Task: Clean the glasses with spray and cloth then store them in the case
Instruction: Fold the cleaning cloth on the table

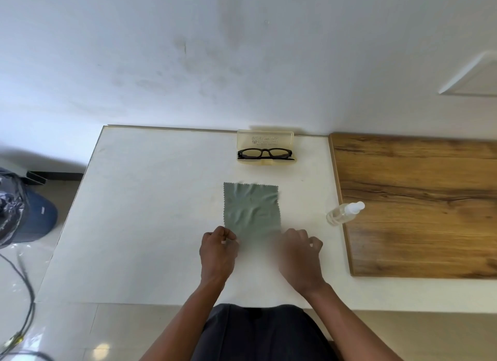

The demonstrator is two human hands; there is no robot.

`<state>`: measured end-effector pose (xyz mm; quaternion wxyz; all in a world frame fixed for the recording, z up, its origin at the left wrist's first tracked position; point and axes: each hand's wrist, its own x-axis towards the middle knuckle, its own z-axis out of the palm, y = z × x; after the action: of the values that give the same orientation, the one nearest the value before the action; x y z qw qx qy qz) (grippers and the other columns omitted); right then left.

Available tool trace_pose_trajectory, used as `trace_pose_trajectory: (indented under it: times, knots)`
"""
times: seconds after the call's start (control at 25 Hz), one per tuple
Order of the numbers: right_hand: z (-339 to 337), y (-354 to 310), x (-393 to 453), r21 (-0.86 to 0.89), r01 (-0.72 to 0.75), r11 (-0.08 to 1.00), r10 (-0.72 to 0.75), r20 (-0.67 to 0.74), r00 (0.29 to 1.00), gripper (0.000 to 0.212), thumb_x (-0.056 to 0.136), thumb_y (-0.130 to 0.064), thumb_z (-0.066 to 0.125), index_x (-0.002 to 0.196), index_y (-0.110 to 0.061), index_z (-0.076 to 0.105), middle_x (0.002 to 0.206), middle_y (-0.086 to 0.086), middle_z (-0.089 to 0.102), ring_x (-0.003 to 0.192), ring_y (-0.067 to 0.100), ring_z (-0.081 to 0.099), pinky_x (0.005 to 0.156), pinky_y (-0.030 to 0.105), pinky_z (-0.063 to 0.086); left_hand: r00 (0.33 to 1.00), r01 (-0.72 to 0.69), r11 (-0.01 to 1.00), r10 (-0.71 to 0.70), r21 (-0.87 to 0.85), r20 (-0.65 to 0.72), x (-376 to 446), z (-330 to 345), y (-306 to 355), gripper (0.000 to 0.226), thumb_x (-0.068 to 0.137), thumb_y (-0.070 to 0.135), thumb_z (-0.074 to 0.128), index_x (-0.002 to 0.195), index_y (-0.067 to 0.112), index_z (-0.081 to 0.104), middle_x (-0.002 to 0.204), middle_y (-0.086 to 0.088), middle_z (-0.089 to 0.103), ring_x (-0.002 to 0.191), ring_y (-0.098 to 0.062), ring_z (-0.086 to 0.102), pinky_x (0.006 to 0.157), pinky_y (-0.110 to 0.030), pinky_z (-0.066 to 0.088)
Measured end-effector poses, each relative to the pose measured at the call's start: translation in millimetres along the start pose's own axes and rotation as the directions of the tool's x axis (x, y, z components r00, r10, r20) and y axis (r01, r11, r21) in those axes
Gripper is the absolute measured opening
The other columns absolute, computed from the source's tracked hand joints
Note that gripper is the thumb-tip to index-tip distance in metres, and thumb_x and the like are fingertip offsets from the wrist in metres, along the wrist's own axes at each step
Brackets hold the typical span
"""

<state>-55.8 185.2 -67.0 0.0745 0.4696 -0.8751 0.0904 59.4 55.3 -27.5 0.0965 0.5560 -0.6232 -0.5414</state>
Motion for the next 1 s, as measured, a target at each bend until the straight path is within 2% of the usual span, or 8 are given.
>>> trace_pose_trajectory:
  times: [0.08, 0.2, 0.28, 0.4, 0.56, 0.72, 0.88, 1.0]
  knots:
    - [-1, 2, -1, 0.084, 0.024, 0.996, -0.024, 0.008, 1.000, 0.015, 0.085, -0.020, 0.044, 0.073, -0.014, 0.051, 0.070, 0.001, 0.051, 0.061, 0.019, 0.048, 0.056, 0.033, 0.030, 0.999, -0.029, 1.000, 0.029, 0.012, 0.015, -1, -2, -2, 0.014, 0.080, 0.006, 0.068, 0.071, 0.014, 0.060, 0.098, -0.004, 0.049, 0.068, -0.017, 0.059, 0.067, -0.027, 0.052]
    - [-7, 4, 0, 0.414, -0.062, 0.908, 0.045, 0.051, 0.998, 0.018, 0.086, -0.018, 0.040, 0.077, -0.007, 0.052, 0.075, 0.005, 0.051, 0.059, 0.016, 0.048, 0.052, 0.024, 0.041, 0.991, -0.118, 0.991, 0.113, 0.060, 0.076, -1, -8, -4, 0.015, 0.075, 0.004, 0.073, 0.073, 0.015, 0.064, 0.099, 0.002, 0.047, 0.073, -0.009, 0.055, 0.064, -0.008, 0.044]
    - [-10, 5, 1, 0.533, -0.119, 0.837, 0.102, 0.063, 0.993, 0.011, 0.077, -0.011, 0.047, 0.074, -0.004, 0.055, 0.074, 0.005, 0.054, 0.059, 0.016, 0.049, 0.052, 0.025, 0.046, 0.982, -0.158, 0.984, 0.147, 0.082, 0.119, 0, -11, -5, 0.021, 0.070, -0.002, 0.075, 0.078, 0.013, 0.063, 0.098, 0.003, 0.047, 0.076, -0.005, 0.054, 0.064, -0.008, 0.046]
    - [-18, 2, 7, 0.630, -0.109, 0.769, 0.079, 0.075, 0.994, 0.005, 0.068, -0.001, 0.058, 0.072, -0.004, 0.059, 0.074, 0.006, 0.061, 0.062, 0.019, 0.058, 0.058, 0.025, 0.049, 0.963, -0.261, 0.953, 0.247, 0.155, 0.103, 1, -11, -7, 0.025, 0.068, -0.010, 0.072, 0.079, 0.010, 0.062, 0.098, -0.001, 0.047, 0.073, -0.004, 0.056, 0.066, -0.009, 0.047]
    - [-21, 1, 15, 0.617, -0.055, 0.785, -0.010, 0.102, 0.995, 0.020, 0.070, 0.001, 0.068, 0.086, -0.006, 0.059, 0.086, 0.004, 0.059, 0.073, 0.007, 0.052, 0.070, 0.008, 0.043, 0.923, -0.383, 0.894, 0.383, 0.231, 0.045, 1, -6, -8, 0.013, 0.072, -0.010, 0.067, 0.079, 0.000, 0.063, 0.096, -0.002, 0.047, 0.067, -0.004, 0.054, 0.065, -0.006, 0.044]
    - [-14, 0, 17, 0.560, -0.072, 0.825, 0.028, 0.086, 0.996, 0.040, 0.065, 0.022, 0.055, 0.093, -0.006, 0.059, 0.092, 0.008, 0.059, 0.080, 0.009, 0.053, 0.076, 0.012, 0.042, 0.892, -0.446, 0.859, 0.450, 0.251, 0.046, 4, -7, -8, 0.012, 0.072, -0.012, 0.066, 0.078, -0.002, 0.062, 0.096, -0.003, 0.044, 0.066, -0.002, 0.050, 0.066, -0.002, 0.039]
    - [-19, 1, 25, 0.579, -0.114, 0.807, 0.055, 0.119, 0.991, 0.028, 0.067, 0.017, 0.060, 0.082, -0.007, 0.063, 0.083, 0.004, 0.061, 0.075, 0.018, 0.059, 0.069, 0.016, 0.043, 0.866, -0.492, 0.831, 0.497, 0.259, 0.049, 9, -11, -10, 0.012, 0.072, -0.011, 0.068, 0.075, -0.001, 0.063, 0.093, -0.002, 0.046, 0.064, -0.001, 0.050, 0.065, -0.001, 0.039]
    - [-25, 1, 32, 0.570, -0.172, 0.803, 0.076, 0.189, 0.979, 0.017, 0.073, 0.005, 0.065, 0.083, -0.009, 0.066, 0.081, 0.002, 0.063, 0.079, 0.021, 0.056, 0.066, 0.022, 0.042, 0.853, -0.517, 0.820, 0.516, 0.246, 0.075, 16, -15, -8, 0.009, 0.074, -0.005, 0.070, 0.076, 0.003, 0.066, 0.090, 0.001, 0.049, 0.068, -0.003, 0.053, 0.067, -0.003, 0.040]
